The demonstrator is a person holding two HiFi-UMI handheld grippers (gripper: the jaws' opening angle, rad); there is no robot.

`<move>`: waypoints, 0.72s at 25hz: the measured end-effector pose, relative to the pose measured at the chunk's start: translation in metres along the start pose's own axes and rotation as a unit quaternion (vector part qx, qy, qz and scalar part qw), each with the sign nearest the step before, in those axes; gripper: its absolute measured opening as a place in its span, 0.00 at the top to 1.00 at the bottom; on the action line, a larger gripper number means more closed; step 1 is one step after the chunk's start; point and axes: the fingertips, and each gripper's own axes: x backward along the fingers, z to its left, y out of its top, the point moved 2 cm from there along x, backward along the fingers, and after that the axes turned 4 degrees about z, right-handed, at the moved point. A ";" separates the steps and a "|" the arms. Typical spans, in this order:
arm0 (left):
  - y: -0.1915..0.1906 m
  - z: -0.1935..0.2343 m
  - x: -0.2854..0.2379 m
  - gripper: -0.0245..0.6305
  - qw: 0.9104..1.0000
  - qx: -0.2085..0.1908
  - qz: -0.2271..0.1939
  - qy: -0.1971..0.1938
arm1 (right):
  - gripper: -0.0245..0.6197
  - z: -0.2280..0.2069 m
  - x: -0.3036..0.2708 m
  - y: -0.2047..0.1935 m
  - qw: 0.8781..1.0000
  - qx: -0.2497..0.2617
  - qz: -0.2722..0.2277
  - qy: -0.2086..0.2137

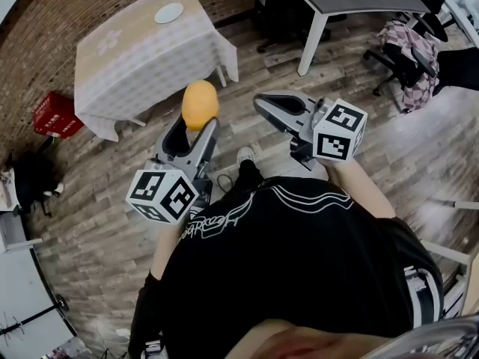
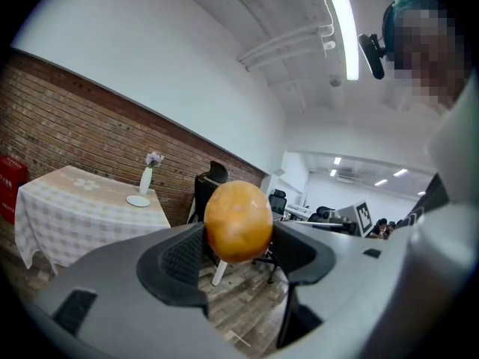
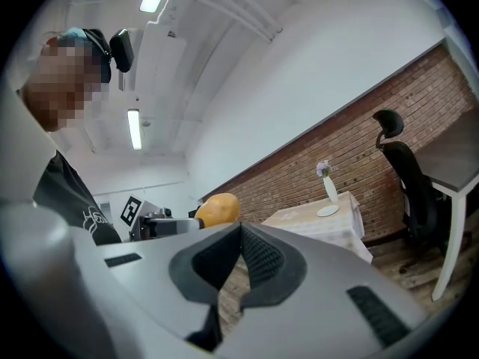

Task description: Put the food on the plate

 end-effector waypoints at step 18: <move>0.103 0.161 -0.135 0.54 1.000 0.006 0.024 -0.017 | 0.97 -0.155 -0.131 0.080 0.999 -0.025 0.012 -0.041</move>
